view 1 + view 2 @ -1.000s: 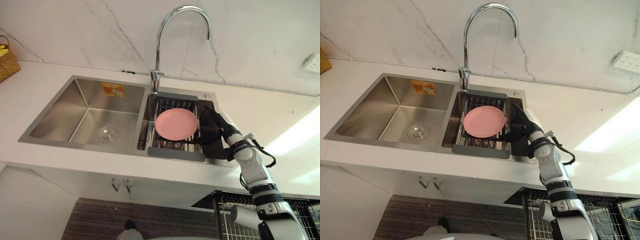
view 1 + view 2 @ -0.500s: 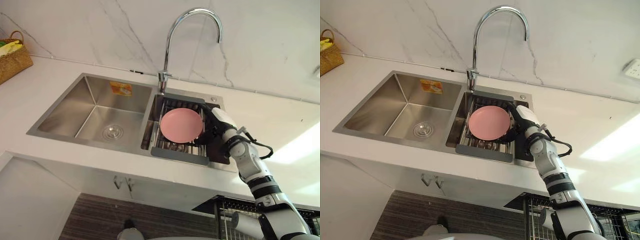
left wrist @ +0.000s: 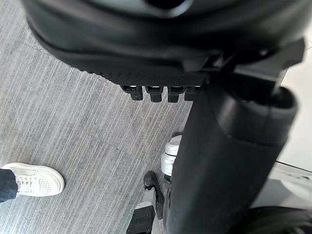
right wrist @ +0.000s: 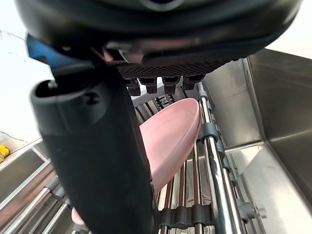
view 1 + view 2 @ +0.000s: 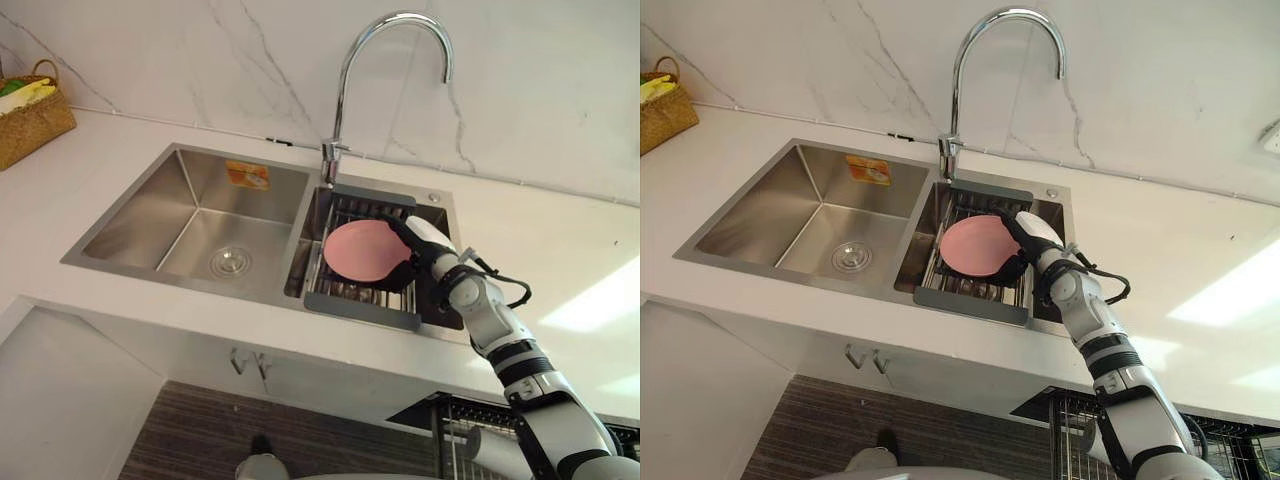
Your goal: Walk over to the sink, pick up the cup, carry it to the dishwasher, place the cup inside the dishwasher, then close the dishwasher door
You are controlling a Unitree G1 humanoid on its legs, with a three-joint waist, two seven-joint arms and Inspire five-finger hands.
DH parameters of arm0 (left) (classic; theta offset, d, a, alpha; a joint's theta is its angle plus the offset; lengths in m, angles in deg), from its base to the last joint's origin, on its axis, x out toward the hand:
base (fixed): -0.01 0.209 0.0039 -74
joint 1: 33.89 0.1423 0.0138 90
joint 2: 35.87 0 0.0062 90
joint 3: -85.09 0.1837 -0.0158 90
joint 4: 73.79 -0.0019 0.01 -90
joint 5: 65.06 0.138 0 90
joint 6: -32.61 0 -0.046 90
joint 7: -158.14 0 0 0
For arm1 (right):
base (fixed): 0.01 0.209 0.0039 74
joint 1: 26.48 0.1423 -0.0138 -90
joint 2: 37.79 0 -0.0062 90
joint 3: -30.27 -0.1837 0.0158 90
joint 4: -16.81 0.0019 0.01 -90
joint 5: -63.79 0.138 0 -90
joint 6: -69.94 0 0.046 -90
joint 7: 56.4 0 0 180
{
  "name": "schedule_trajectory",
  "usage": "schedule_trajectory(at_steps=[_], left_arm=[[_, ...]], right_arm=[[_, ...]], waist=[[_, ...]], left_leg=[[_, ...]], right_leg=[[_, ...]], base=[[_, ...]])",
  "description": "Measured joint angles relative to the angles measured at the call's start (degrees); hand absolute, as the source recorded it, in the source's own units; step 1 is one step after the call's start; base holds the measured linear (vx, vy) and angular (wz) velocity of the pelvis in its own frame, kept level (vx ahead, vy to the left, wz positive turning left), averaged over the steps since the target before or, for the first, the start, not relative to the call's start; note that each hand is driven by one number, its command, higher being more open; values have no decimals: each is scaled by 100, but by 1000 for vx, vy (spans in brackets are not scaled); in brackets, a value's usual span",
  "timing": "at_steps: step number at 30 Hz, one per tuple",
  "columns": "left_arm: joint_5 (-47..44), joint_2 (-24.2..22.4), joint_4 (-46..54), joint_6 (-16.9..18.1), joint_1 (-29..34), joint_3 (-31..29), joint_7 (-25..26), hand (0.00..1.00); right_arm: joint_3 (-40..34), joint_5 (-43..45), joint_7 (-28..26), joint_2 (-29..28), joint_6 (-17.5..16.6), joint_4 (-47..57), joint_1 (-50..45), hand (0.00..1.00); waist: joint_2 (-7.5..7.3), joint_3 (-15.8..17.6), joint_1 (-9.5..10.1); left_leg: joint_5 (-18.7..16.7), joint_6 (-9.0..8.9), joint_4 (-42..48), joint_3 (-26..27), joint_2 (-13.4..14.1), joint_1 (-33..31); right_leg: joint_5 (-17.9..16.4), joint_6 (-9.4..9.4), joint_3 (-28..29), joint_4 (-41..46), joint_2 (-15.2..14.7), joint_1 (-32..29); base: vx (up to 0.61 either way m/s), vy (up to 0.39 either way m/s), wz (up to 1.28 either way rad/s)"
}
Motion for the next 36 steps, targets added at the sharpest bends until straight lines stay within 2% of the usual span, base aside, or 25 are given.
schedule_trajectory(at_steps=[4, 14, 23, 28, 33, 34, 36], left_arm=[[23, 8, 51, -38, 1, 0, 0, 100], [102, 52, 105, -66, -23, 1, -14, 100], [102, 60, 104, -80, -56, 1, -21, 100], [103, 63, 104, -83, -75, 1, -24, 100], [102, 64, 104, -82, -85, 1, -32, 100], [102, 65, 104, -82, -85, 0, -34, 100], [102, 64, 104, -82, -84, -1, -37, 100]], right_arm=[[4, -288, -154, 0, -352, 25, 2, 100], [531, -770, -245, 4, -600, 27, 88, 100], [545, -1258, -224, 4, -703, 10, 120, 100], [643, -1820, 327, -4, -571, -105, 233, 100], [653, -1857, 944, -44, -360, -308, 239, 100], [653, -1858, 1013, -51, -344, -354, 239, 0], [648, -1866, 1232, -76, -333, -448, 239, 0]], waist=[[-16, 10, 3], [-104, 69, 14], [-115, 86, 72], [-120, 99, 95], [-121, 106, 110], [-120, 106, 110], [-116, 111, 106]], left_leg=[[8, 13, 5, 25, -16, 10], [3, 46, 15, 89, -14, -6], [38, 27, 13, 100, -20, -13], [38, 29, 14, 72, -28, -29], [38, 29, 15, 26, -35, -58], [37, 29, 16, 24, -35, -63], [37, 28, 18, 24, -33, -68]], right_leg=[[-15, -6, 65, 60, -41, -38], [-74, 10, 148, 99, -64, -116], [-62, -11, 146, 93, -66, -132], [-61, -11, 120, 94, -74, -128], [-61, -10, 78, 93, -81, -112], [-63, -8, 74, 92, -81, -112], [-66, -3, 72, 88, -80, -112]], base=[[-2, 25, -4], [-9, 23, -2], [14, 6, 0], [21, 11, 2], [6, 3, 5], [0, 0, 0], [0, 0, 0]])
